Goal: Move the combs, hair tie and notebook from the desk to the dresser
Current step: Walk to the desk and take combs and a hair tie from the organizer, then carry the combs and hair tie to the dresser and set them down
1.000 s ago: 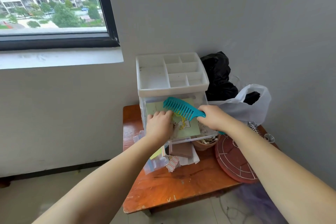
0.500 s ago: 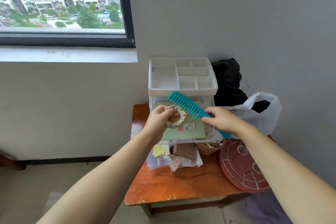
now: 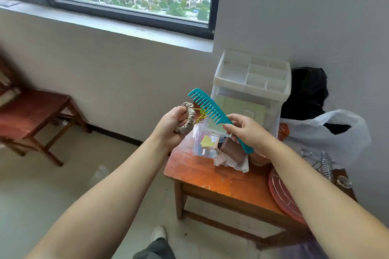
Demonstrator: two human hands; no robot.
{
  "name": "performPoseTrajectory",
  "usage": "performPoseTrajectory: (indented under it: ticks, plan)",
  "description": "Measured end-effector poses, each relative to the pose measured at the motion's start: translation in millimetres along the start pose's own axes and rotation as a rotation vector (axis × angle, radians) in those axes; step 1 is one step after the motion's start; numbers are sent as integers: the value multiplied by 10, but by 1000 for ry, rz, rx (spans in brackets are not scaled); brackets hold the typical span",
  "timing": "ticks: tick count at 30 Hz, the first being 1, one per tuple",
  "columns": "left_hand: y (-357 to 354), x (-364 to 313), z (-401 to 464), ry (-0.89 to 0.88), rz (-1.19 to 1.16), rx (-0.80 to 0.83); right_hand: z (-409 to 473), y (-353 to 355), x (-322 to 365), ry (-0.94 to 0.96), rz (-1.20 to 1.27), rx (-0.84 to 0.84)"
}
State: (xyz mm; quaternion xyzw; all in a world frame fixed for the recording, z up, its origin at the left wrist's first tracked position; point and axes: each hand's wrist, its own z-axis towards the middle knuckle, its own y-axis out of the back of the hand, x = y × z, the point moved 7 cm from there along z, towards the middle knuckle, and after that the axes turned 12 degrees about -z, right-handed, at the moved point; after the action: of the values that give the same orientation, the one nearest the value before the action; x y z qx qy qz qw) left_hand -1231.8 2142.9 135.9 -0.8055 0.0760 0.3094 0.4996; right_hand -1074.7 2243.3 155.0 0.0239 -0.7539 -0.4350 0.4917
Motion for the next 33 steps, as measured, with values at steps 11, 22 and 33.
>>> performPoseTrajectory:
  ticks: [11,22,33]
  plan:
    - [1414,-986,-1595,-272,-222,-345,-66,-1609,1418,322,-27,162]
    - [3162,-1708,-4129,-536,-373,-571,-1352,-3926,3380,608,-106,567]
    - [4581,-1834,-6992,-857,-497,-897,-3255,-6120,4846,564,110,1357]
